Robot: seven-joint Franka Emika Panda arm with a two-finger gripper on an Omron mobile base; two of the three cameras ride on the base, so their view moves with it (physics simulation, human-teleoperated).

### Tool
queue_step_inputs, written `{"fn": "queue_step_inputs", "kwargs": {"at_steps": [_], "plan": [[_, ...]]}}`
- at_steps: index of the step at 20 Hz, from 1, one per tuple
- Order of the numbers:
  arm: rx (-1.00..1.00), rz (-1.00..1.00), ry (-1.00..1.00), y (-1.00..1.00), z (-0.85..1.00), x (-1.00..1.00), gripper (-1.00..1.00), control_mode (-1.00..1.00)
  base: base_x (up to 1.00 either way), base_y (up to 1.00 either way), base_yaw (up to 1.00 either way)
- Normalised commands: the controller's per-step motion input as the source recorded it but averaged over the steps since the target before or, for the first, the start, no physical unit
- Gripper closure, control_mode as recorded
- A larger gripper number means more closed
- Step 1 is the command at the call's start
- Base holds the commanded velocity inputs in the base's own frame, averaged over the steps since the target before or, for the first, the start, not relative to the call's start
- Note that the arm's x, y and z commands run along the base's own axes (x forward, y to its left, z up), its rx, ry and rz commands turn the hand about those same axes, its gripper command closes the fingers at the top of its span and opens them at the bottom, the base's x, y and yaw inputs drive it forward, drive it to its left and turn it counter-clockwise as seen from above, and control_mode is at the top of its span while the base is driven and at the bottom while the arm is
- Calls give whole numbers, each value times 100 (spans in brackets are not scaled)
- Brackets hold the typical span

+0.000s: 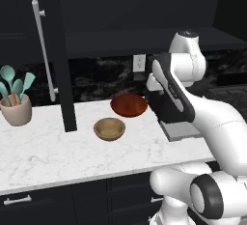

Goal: Pick up the bowls on the counter and stack them on top of one another in the open cabinet. Place the smaller bowl on top of the larger bowl.

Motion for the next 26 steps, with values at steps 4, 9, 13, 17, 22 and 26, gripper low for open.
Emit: {"fn": "queue_step_inputs", "kwargs": {"at_steps": [4, 9, 13, 17, 22, 26], "plan": [[-14, 0, 0, 49, -23, 0, -100, -100, 0, 0, 0], [-21, 0, 0, 100, -85, 10, -100, -100, 0, 0, 0], [-8, -2, 17, 100, -100, 28, -100, -100, 0, 0, 0], [1, -1, 20, 50, -65, 27, -100, -100, 0, 0, 0], [7, -5, 3, 2, -42, 1, -100, -100, 0, 0, 0], [4, -8, -3, -1, -57, 2, -100, -100, 0, 0, 0]]}}
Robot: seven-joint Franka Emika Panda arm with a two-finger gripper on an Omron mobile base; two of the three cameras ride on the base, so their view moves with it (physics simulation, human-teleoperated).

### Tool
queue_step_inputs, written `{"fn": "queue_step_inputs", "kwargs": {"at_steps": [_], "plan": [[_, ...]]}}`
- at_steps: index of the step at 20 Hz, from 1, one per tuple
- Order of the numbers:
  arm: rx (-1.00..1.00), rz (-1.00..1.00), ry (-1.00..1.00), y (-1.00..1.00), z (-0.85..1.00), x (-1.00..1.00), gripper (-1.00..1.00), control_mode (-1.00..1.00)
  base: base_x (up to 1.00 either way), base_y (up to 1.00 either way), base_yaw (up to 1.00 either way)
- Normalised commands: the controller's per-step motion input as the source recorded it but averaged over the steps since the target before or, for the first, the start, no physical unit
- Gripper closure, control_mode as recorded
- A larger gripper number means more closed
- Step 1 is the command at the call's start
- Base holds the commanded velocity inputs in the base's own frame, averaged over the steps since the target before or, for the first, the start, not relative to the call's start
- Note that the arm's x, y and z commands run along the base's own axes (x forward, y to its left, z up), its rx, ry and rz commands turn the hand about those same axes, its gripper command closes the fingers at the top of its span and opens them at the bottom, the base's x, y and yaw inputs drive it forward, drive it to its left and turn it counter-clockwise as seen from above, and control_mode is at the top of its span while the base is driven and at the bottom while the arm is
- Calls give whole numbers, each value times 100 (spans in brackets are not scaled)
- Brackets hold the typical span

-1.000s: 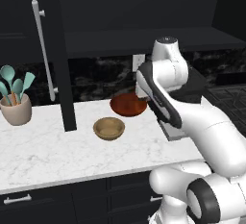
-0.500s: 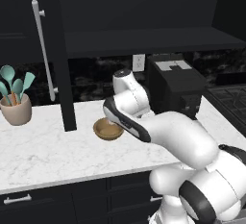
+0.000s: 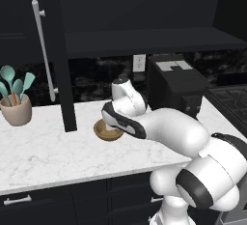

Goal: Pick up the bowls on the counter and stack them on top of one another in the open cabinet. Place the smaller bowl on top of the larger bowl.

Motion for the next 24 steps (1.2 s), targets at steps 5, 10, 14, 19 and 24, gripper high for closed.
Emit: {"fn": "queue_step_inputs", "kwargs": {"at_steps": [5, 10, 14, 19, 24], "plan": [[5, -17, -9, 0, -31, 8, -100, -100, 0, 0, 0], [1, -22, -1, 0, -9, 60, -100, -100, 0, 0, 0], [4, -12, 0, 0, -16, 54, -100, -100, 0, 0, 0], [2, -4, 0, 8, -11, 28, -100, -100, 0, 0, 0], [0, 0, 0, 6, -47, 0, -100, -100, 0, 0, 0]]}}
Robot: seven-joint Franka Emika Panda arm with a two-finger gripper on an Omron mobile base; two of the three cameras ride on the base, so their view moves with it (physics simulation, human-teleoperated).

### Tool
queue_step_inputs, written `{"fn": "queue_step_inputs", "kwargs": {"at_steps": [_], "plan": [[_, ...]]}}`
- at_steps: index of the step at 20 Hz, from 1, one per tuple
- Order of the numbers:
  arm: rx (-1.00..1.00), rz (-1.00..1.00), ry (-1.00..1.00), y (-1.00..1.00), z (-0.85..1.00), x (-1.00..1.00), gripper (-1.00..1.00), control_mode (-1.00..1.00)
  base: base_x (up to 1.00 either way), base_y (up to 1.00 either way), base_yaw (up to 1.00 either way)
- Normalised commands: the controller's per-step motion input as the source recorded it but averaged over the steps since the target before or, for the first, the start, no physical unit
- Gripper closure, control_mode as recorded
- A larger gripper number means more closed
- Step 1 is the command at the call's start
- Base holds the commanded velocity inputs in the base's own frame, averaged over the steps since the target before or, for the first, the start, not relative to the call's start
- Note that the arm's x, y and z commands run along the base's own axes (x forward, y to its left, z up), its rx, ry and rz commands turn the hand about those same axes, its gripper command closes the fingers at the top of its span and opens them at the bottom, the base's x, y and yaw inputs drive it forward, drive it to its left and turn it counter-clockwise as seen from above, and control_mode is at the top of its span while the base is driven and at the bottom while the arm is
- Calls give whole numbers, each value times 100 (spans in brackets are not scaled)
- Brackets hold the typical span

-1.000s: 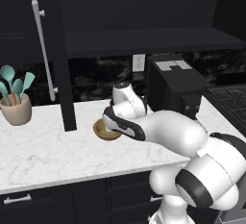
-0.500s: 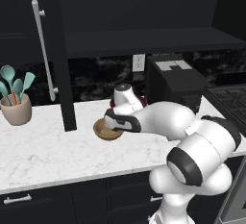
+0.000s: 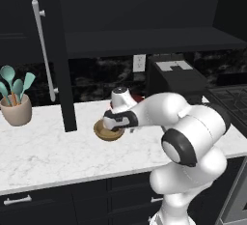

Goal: Pick up the bowls on the counter and stack them on top of one another in the open cabinet. Place the smaller bowl on top of the larger bowl.

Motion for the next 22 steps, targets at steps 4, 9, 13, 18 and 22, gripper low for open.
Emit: {"fn": "queue_step_inputs", "kwargs": {"at_steps": [4, 9, 13, 18, 22], "plan": [[0, 0, -1, 8, -38, 1, -100, -100, 0, 0, 0], [0, 0, -3, 0, -28, 0, -100, -100, 0, 0, 0], [0, 0, -5, 0, -5, 3, -100, -100, 0, 0, 0], [0, 0, 0, 0, 0, 0, 100, -100, 0, 0, 0], [0, 0, -4, 0, 1, 0, 100, -100, 0, 0, 0]]}}
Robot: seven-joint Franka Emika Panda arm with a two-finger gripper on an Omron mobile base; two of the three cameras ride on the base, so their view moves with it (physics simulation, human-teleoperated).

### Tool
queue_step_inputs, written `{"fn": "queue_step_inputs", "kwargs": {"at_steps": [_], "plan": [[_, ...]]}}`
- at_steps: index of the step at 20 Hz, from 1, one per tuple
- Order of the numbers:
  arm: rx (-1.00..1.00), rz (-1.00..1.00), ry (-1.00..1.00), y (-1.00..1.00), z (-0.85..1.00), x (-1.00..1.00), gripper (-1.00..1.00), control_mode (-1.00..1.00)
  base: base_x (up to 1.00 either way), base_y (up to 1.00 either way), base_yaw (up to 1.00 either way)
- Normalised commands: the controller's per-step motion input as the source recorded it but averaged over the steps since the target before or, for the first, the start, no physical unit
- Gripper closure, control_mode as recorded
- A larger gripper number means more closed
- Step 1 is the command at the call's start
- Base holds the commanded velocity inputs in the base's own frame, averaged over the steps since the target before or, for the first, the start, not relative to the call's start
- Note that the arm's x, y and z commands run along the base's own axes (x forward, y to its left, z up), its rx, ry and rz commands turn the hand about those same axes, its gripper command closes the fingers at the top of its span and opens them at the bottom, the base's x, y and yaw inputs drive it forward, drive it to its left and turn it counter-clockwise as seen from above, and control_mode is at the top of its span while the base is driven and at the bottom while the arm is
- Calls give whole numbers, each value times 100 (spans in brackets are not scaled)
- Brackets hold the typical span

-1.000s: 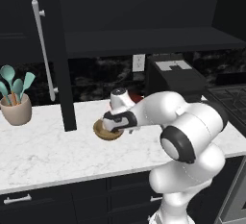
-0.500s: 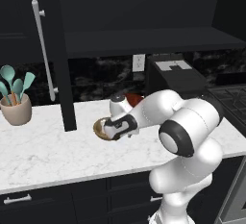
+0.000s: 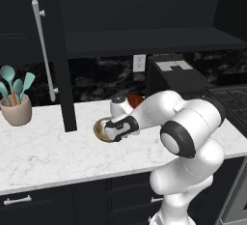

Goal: Pick up the bowls on the counter and stack them on top of one another in the open cabinet. Place the smaller bowl on top of the larger bowl.

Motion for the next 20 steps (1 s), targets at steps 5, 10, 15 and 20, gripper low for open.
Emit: {"fn": "queue_step_inputs", "kwargs": {"at_steps": [5, 10, 15, 20], "plan": [[0, -2, -17, -2, 14, 0, 100, -100, 0, 0, 0], [3, -18, -25, -23, 37, 0, 100, -100, 0, 0, 0], [10, -29, -24, -37, 56, 8, 100, -100, 0, 0, 0], [14, -31, -20, -28, 59, 29, 100, -100, 0, 0, 0]]}}
